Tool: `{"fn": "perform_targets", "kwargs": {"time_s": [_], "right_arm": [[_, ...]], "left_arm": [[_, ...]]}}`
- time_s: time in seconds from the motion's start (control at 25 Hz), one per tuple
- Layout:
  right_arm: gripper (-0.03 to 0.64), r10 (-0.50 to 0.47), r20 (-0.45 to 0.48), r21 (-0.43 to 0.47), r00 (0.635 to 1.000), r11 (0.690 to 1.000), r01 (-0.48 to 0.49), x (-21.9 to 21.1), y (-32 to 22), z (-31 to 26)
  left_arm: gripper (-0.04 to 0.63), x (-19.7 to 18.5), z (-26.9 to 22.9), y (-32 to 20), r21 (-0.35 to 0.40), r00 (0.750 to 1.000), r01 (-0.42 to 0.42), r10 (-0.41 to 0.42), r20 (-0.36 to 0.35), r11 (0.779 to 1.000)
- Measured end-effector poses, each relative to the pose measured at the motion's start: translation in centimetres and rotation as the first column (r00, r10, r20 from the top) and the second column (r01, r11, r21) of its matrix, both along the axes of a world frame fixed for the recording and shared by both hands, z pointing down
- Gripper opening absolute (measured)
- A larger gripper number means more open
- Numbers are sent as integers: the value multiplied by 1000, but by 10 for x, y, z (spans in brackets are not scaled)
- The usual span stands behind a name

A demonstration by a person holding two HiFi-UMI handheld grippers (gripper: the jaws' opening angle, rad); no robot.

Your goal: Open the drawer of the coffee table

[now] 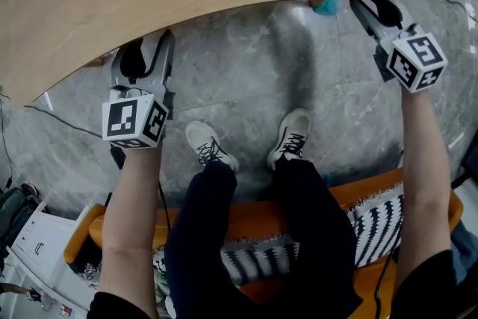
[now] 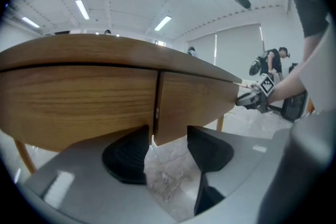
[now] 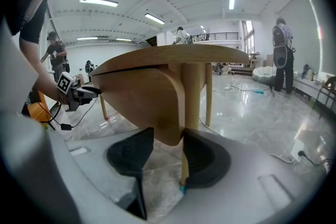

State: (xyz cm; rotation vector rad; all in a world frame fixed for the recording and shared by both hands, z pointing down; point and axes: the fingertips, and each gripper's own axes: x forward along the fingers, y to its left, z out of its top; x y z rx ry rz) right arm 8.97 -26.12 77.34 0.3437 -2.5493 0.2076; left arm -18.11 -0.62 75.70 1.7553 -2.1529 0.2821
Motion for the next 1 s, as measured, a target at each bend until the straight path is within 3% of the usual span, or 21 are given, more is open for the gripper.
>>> {"fn": "perform_targets", "kwargs": {"time_s": [0.12, 0.4, 0.68, 0.8, 1.0], "right_arm": [[181, -19, -18, 8, 1000, 1000, 19, -2, -2, 1], [183, -33, -26, 5, 999, 999, 33, -4, -1, -1], [181, -54, -29, -1, 998, 999, 54, 8, 12, 0], [178, -89, -55, 12, 994, 996, 90, 21, 24, 1], [183, -174, -145, 110, 974, 975, 191, 15, 27, 3]], "left_arm": [[252, 11, -2, -7, -5, 997, -62, 62, 44, 998], [250, 12, -7, -8, 60, 998, -2, 5, -57, 998], [230, 25, -7, 6, 45, 998, -22, 25, -64, 999], [218, 31, -7, 18, 23, 998, -40, 41, -45, 999], [222, 25, -11, 8, 31, 993, -114, 114, 17, 993]]}}
